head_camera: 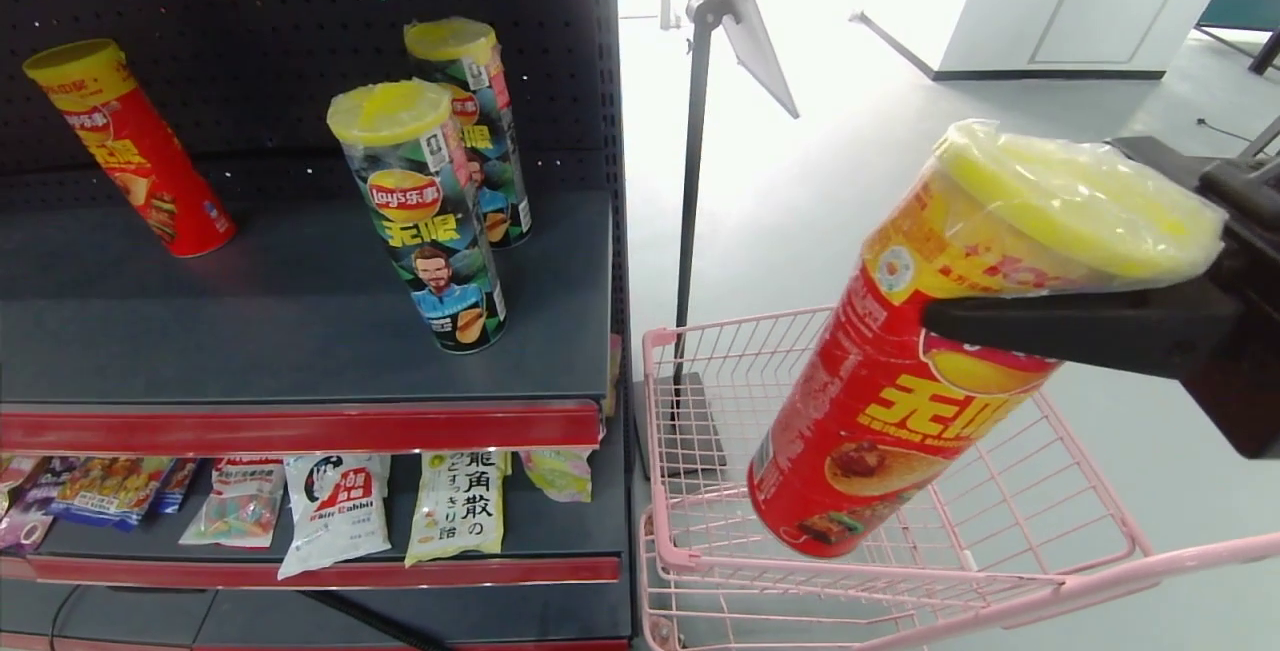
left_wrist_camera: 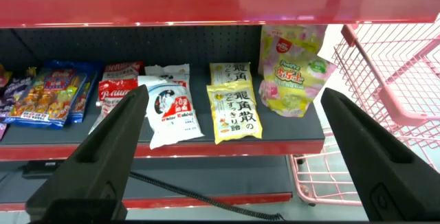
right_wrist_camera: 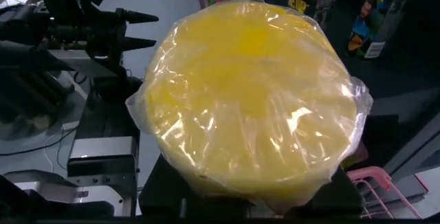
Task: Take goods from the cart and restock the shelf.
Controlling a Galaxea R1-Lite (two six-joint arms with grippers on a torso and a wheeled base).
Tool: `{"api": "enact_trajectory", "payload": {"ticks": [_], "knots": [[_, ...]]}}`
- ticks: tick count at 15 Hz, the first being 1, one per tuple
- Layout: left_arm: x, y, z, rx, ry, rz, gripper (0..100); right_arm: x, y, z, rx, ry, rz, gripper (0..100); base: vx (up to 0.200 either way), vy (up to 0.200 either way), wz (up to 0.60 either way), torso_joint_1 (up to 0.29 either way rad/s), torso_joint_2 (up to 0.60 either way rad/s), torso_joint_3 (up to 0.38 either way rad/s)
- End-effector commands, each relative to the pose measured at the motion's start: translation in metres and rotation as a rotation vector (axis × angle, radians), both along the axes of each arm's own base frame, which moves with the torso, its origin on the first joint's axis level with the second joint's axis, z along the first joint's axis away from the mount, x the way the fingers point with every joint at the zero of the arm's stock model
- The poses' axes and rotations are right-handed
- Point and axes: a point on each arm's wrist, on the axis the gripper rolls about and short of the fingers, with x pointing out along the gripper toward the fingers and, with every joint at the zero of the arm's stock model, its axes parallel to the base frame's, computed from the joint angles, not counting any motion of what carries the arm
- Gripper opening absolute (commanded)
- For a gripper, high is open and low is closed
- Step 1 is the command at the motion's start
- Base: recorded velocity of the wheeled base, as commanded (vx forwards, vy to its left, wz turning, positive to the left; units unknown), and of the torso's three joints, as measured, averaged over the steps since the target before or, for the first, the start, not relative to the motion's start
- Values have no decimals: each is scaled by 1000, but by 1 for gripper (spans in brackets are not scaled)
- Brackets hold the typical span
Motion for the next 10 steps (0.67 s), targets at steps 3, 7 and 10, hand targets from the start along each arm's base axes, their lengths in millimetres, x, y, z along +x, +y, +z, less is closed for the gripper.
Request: {"api": "enact_trajectory", "payload": {"ticks": [3,7,10], "knots": [[0,0,0,0,1,0,100,-22,13,0,-5,4,39,0,0,0,0,0,0,0],[0,0,0,0,2,0,100,-35,3,7,20,-20,29,0,0,0,0,0,0,0],[0,0,0,0,2,0,100,-45,-3,4,18,-21,11,0,0,0,0,0,0,0]]}}
